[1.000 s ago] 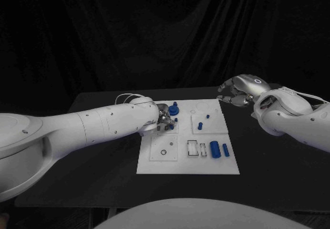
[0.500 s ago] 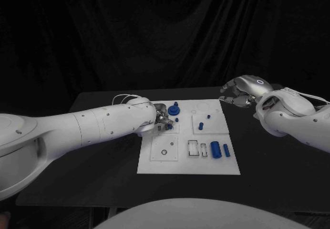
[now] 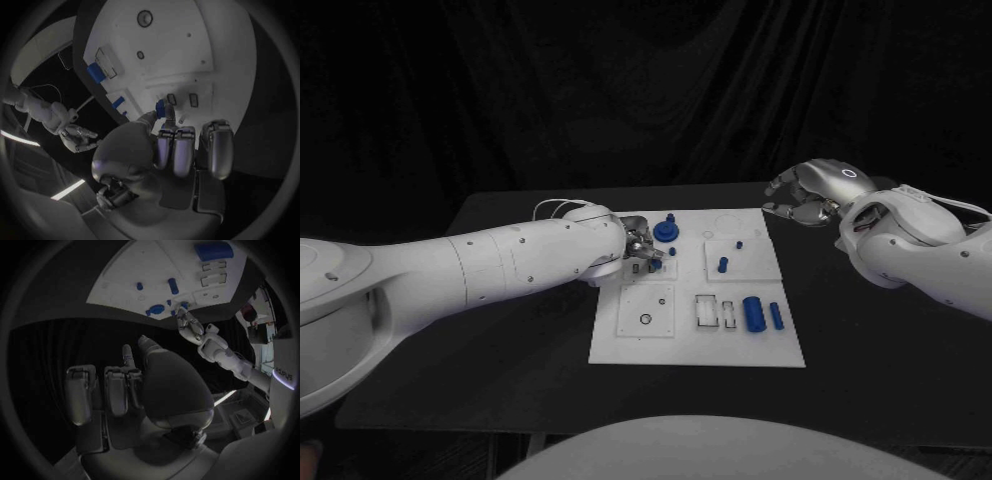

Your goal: Assemble the parts on the task board

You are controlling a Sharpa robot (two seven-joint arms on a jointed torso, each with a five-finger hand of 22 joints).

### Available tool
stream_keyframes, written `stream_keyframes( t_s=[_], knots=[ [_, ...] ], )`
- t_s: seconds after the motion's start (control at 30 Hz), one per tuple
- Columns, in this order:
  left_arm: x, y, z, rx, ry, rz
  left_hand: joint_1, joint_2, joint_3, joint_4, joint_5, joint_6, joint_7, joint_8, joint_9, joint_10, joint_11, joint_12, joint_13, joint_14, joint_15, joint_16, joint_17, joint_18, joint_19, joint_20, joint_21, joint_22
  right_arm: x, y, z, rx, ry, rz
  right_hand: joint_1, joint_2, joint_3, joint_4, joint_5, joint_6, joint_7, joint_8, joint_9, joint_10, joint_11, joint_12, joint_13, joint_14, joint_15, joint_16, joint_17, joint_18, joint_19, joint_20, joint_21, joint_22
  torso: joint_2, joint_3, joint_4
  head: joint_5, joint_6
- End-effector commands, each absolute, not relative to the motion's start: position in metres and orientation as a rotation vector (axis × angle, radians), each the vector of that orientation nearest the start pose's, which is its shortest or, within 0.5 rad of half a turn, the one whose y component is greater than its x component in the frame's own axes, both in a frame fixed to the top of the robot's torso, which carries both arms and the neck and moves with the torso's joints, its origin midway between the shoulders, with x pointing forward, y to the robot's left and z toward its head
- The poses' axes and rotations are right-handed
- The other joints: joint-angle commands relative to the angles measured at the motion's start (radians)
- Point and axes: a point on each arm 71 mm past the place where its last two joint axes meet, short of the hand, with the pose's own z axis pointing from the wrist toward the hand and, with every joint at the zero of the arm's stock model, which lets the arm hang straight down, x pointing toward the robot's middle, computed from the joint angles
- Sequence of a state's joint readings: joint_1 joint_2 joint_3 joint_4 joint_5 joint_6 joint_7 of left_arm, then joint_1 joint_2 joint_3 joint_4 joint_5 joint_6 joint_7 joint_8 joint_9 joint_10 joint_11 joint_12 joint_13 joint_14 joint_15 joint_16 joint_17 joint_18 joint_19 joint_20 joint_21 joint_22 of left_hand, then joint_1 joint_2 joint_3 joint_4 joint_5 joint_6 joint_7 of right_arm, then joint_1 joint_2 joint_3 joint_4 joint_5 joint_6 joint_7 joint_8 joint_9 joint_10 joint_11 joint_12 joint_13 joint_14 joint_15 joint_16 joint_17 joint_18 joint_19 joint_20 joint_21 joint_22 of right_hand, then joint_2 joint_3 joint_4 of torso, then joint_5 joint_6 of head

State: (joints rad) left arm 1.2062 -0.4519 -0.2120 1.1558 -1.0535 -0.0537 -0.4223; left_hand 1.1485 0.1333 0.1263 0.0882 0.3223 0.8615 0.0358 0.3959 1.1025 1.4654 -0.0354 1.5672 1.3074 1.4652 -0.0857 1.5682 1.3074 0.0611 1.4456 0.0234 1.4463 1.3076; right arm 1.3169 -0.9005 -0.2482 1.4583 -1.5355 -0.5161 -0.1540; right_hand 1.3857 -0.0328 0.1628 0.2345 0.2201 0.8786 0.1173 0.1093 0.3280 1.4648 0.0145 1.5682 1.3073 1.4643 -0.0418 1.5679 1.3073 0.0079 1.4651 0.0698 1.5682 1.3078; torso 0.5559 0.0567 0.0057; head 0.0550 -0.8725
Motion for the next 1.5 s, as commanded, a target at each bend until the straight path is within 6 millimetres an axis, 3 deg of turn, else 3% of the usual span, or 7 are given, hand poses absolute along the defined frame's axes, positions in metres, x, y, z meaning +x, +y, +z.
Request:
stream_keyframes(
  t_s=[0.03,1.5],
  knots=[
    [0.51,0.121,-0.285,-0.149,2.236,-0.455,0.0,-0.008,0.011,0.0,0.004,0.006,-0.001,-0.005,0.001,0.105,-0.003,0.004,0.263,0.106,-0.006,0.003,0.263,-0.005,-0.003,-0.002,-0.007,0.044,0.492,-0.26,-0.193,-0.169,1.557,0.395,-0.007,-0.003,0.001,0.003,0.005,0.008,-0.001,-0.001,-0.002,0.106,0.009,0.003,0.263,0.107,0.005,0.003,0.263,-0.006,0.101,0.006,-0.003,0.26,0.0,0.0004,-0.0007,0.001,0.0],
    [0.503,0.137,-0.296,-0.182,2.258,-0.423,-0.011,-0.013,0.039,0.004,-0.002,0.006,0.002,-0.023,0.005,0.105,-0.001,0.004,0.263,0.106,-0.004,0.003,0.263,-0.004,-0.005,-0.001,-0.011,0.042,0.491,-0.263,-0.197,-0.166,1.576,0.384,-0.009,-0.003,0.001,0.005,0.001,0.008,-0.001,-0.003,-0.004,0.106,0.009,0.003,0.263,0.107,0.006,0.003,0.263,-0.006,0.1,0.006,-0.005,0.26,0.001,0.0003,-0.0016,0.018,0.0]
  ],
)
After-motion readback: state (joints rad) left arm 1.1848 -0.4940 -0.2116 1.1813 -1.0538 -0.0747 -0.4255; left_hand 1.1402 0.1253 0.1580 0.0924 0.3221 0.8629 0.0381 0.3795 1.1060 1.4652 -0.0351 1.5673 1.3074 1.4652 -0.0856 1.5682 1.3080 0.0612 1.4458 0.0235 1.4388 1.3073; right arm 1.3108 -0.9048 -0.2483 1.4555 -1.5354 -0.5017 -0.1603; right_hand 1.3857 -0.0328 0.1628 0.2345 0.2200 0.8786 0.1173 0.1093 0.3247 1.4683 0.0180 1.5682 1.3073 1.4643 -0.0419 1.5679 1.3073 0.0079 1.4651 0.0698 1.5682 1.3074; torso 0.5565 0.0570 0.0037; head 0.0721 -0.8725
